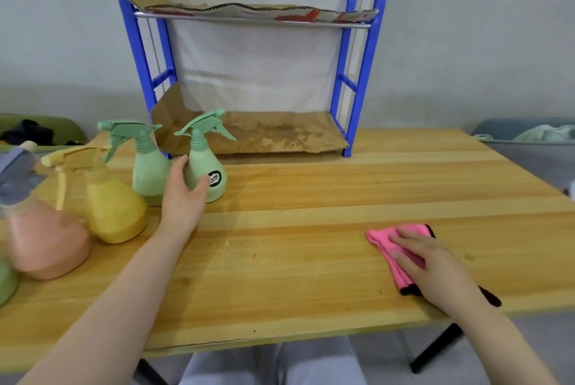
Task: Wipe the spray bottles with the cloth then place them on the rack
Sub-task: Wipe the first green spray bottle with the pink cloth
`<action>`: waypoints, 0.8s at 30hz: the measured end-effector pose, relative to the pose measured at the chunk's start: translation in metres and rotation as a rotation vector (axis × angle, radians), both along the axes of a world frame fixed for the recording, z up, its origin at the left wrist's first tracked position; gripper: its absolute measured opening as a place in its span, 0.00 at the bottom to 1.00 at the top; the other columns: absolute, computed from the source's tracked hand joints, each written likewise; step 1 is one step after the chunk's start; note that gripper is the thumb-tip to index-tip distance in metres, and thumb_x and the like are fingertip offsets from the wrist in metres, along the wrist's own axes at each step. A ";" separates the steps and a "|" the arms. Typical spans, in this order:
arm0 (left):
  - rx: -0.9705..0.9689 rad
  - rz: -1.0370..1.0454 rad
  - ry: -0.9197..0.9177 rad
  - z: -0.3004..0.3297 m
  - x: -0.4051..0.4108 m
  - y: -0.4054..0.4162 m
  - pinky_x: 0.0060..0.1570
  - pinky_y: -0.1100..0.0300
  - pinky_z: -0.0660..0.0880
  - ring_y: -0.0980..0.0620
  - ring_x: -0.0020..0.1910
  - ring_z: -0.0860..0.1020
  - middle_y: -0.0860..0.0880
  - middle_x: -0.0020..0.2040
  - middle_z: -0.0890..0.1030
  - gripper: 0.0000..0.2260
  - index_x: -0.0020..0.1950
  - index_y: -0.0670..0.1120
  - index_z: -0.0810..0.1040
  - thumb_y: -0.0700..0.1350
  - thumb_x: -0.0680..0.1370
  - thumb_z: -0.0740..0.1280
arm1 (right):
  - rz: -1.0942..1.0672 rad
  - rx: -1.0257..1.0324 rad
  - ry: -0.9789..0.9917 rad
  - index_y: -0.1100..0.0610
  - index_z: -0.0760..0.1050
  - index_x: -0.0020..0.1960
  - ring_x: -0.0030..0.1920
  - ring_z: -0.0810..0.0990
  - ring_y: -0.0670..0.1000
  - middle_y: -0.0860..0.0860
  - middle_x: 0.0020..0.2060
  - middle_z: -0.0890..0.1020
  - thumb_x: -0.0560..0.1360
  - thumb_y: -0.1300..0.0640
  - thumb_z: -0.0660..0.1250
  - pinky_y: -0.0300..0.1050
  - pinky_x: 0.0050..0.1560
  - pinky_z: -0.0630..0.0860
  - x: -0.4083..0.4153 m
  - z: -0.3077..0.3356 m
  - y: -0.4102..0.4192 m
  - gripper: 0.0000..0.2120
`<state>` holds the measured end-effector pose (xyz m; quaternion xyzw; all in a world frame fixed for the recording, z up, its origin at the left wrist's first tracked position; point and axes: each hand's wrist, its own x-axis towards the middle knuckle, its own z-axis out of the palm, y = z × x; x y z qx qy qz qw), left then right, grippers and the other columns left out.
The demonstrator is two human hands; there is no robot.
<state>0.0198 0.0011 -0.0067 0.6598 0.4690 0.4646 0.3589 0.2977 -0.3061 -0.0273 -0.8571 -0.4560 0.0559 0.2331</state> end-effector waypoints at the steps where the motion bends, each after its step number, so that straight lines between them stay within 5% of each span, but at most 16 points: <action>1: -0.008 0.003 -0.010 0.002 0.003 0.003 0.69 0.59 0.63 0.54 0.71 0.68 0.51 0.74 0.69 0.27 0.78 0.48 0.61 0.45 0.80 0.65 | -0.010 0.039 -0.019 0.49 0.77 0.67 0.72 0.70 0.50 0.44 0.68 0.75 0.78 0.50 0.68 0.44 0.71 0.63 -0.001 -0.003 0.001 0.18; 3: 0.001 0.001 -0.026 0.008 0.010 0.010 0.70 0.55 0.66 0.52 0.70 0.69 0.51 0.72 0.71 0.26 0.77 0.49 0.62 0.46 0.80 0.65 | -0.036 0.116 -0.069 0.53 0.81 0.63 0.67 0.76 0.52 0.48 0.64 0.80 0.77 0.53 0.70 0.47 0.68 0.70 -0.003 -0.010 0.006 0.16; 6: 0.026 0.001 -0.053 0.017 0.021 0.017 0.66 0.61 0.65 0.58 0.67 0.69 0.53 0.70 0.73 0.23 0.76 0.48 0.65 0.47 0.81 0.65 | -0.064 0.181 -0.122 0.55 0.82 0.60 0.58 0.82 0.51 0.50 0.57 0.84 0.77 0.52 0.70 0.44 0.57 0.78 -0.006 -0.012 0.016 0.14; 10: 0.051 -0.003 -0.091 0.014 0.026 0.018 0.68 0.58 0.67 0.56 0.68 0.70 0.52 0.69 0.74 0.21 0.74 0.49 0.67 0.50 0.81 0.64 | -0.112 0.200 -0.001 0.49 0.80 0.62 0.41 0.80 0.43 0.44 0.49 0.85 0.80 0.46 0.64 0.35 0.36 0.71 -0.014 -0.004 0.043 0.15; 13: 0.035 -0.036 -0.148 0.011 0.026 0.014 0.62 0.62 0.71 0.61 0.63 0.73 0.55 0.65 0.76 0.20 0.73 0.50 0.68 0.50 0.81 0.64 | -0.074 0.301 0.293 0.40 0.80 0.55 0.46 0.79 0.40 0.38 0.44 0.83 0.81 0.47 0.62 0.38 0.40 0.73 -0.032 0.010 0.078 0.08; 16: 0.013 -0.077 -0.198 0.010 0.027 0.011 0.48 0.74 0.71 0.76 0.52 0.73 0.58 0.60 0.76 0.18 0.71 0.52 0.69 0.48 0.81 0.64 | -0.040 0.442 0.576 0.41 0.81 0.51 0.50 0.78 0.36 0.35 0.46 0.83 0.81 0.49 0.63 0.31 0.42 0.71 -0.055 0.023 0.116 0.09; 18: -0.008 -0.114 -0.228 0.008 0.028 0.009 0.44 0.76 0.72 0.78 0.50 0.73 0.60 0.58 0.77 0.16 0.69 0.55 0.70 0.48 0.81 0.65 | -0.047 0.523 0.740 0.42 0.81 0.49 0.49 0.78 0.35 0.35 0.45 0.83 0.81 0.48 0.63 0.31 0.43 0.72 -0.067 0.027 0.143 0.08; 21: 0.004 -0.166 -0.245 0.004 0.030 0.006 0.54 0.67 0.76 0.70 0.56 0.76 0.59 0.60 0.78 0.14 0.65 0.59 0.70 0.49 0.81 0.65 | -0.045 0.564 1.147 0.48 0.81 0.53 0.52 0.83 0.49 0.48 0.50 0.86 0.80 0.49 0.65 0.46 0.55 0.79 -0.078 0.027 0.190 0.08; 24: 0.022 -0.182 -0.237 0.001 0.031 0.006 0.64 0.51 0.75 0.60 0.63 0.75 0.57 0.62 0.78 0.13 0.62 0.62 0.71 0.51 0.80 0.67 | -0.035 0.652 1.491 0.56 0.79 0.62 0.55 0.84 0.56 0.57 0.54 0.85 0.81 0.52 0.64 0.52 0.56 0.80 -0.089 0.024 0.232 0.13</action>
